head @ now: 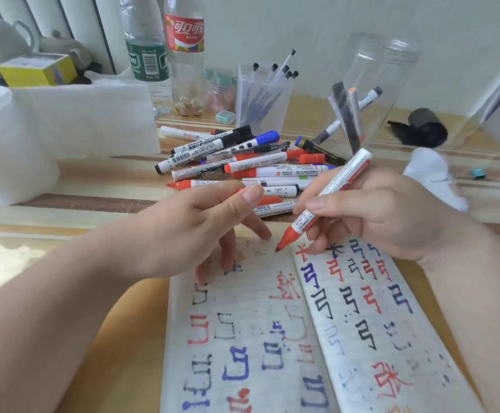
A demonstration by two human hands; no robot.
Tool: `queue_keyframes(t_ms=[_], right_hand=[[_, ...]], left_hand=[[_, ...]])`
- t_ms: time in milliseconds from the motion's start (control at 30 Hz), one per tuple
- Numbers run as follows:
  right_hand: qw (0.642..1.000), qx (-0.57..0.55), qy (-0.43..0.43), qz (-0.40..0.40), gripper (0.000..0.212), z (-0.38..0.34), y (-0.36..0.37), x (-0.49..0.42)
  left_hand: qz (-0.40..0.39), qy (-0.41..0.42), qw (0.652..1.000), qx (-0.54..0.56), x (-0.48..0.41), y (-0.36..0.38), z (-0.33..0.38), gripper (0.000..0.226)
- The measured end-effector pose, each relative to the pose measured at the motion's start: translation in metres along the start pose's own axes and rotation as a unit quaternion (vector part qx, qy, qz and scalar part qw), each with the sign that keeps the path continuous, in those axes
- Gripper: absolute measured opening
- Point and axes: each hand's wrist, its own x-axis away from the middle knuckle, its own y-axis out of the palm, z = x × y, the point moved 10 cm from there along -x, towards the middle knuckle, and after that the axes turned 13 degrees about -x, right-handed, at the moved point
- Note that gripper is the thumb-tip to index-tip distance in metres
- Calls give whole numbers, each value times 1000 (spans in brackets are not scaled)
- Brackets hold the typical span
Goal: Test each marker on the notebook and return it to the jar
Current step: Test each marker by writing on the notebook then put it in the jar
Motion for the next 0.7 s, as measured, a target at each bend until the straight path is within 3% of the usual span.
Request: queue_keyframes(t_ms=[67,133,367,533,700], right_hand=[[998,50,-20,-13,6,-4,8,2],[996,87,-34,-13,13,-5,13,1],[996,72,-28,33,4,3,16,-7],[984,168,-47,44,17,-3,17,-7],[979,193,-43,49,12,-6,20,-7]], left_hand=[[-14,-9,1000,-11,0,3,0,61],[-23,-10,999,-26,0,4,1,61],[-31,-9,998,-54,-3,6,4,62],[-34,-10,997,-67,-4,6,4,59],[-21,-3,999,-50,-5,5,3,59]])
